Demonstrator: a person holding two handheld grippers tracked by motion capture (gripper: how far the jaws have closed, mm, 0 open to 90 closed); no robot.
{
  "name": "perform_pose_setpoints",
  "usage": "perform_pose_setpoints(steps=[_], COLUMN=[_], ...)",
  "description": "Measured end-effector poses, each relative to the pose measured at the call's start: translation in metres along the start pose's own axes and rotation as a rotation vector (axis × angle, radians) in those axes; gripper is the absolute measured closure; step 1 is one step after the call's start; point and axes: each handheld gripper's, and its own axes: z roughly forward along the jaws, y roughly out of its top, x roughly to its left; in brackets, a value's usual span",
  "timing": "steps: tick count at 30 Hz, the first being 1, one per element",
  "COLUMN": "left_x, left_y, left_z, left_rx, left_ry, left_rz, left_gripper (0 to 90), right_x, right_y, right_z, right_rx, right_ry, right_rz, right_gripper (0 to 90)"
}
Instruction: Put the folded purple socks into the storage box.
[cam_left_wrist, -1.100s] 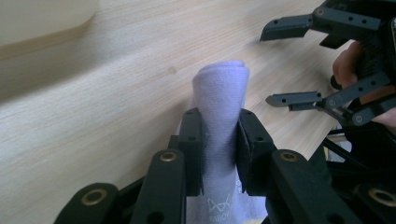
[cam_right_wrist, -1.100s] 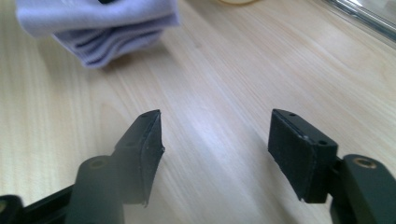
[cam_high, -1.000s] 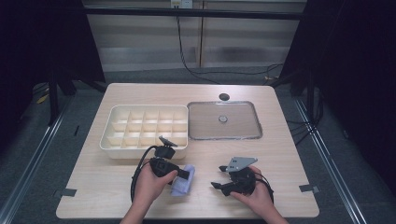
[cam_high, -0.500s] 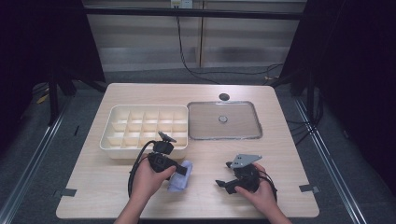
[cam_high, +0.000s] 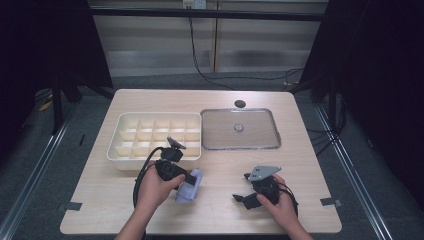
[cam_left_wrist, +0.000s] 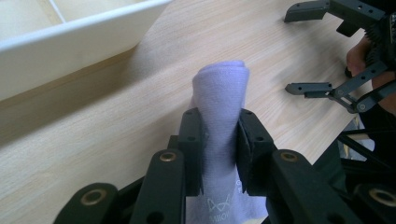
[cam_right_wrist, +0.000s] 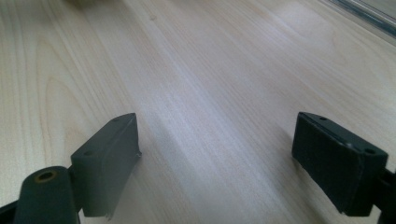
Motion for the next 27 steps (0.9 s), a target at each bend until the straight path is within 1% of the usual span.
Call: perform_pose_setpoints(steps=[1,2,3,4,8,10,12,16,18,20,21,23,26,27], left_x=[0.000,0.000,-0.001,0.000,0.000,0.000,0.000,-0.002,-0.003,-0.004,-0.005,-0.007,-0.010,-0.011], left_y=[0.000,0.001,0.001,0.002,0.003,0.005,0.007,0.010,0.011,0.013,0.014,0.016,0.019,0.019], left_z=[-0.001,-0.003,-0.004,-0.005,-0.009,-0.013,-0.015,-0.019,-0.020,-0.022,-0.023,-0.024,-0.028,-0.029], left_rx=[-0.003,0.007,-0.008,0.004,-0.015,-0.005,-0.007,-0.002,-0.006,-0.004,-0.006,-0.010,-0.004,-0.010], left_ry=[0.001,-0.002,0.011,0.001,0.008,0.011,0.013,0.017,0.013,0.012,0.017,0.021,0.026,0.028], left_rz=[0.003,0.012,0.002,0.008,-0.003,0.005,0.002,0.015,0.009,0.021,0.015,0.016,0.031,0.032], left_gripper=[74.0,74.0,74.0,74.0,74.0,74.0,74.1,74.0,74.0,74.1,74.0,74.0,74.0,74.1], right_x=[0.000,0.000,0.000,0.000,0.000,0.000,0.000,0.000,0.000,0.000,0.000,0.000,0.000,0.000], right_y=[0.000,0.000,0.000,0.000,0.000,0.000,0.000,0.000,0.000,0.000,0.000,0.000,0.000,0.000], right_z=[0.000,0.000,0.000,0.000,0.000,0.000,0.000,0.000,0.000,0.000,0.000,0.000,0.000,0.000], right_rx=[0.000,0.001,0.002,0.002,0.002,0.003,0.003,0.003,0.003,0.003,0.003,0.003,0.003,0.003], right_ry=[-0.002,-0.004,-0.003,-0.004,-0.004,-0.004,-0.004,-0.004,-0.004,-0.005,-0.004,-0.004,-0.004,-0.004], right_rz=[-0.001,-0.001,-0.003,-0.003,-0.002,0.000,-0.002,-0.002,-0.002,-0.002,-0.002,0.001,-0.002,-0.002], right_gripper=[13.8,13.7,13.6,13.5,13.5,13.5,13.5,13.4,13.5,13.5,13.4,13.4,13.4,13.4])
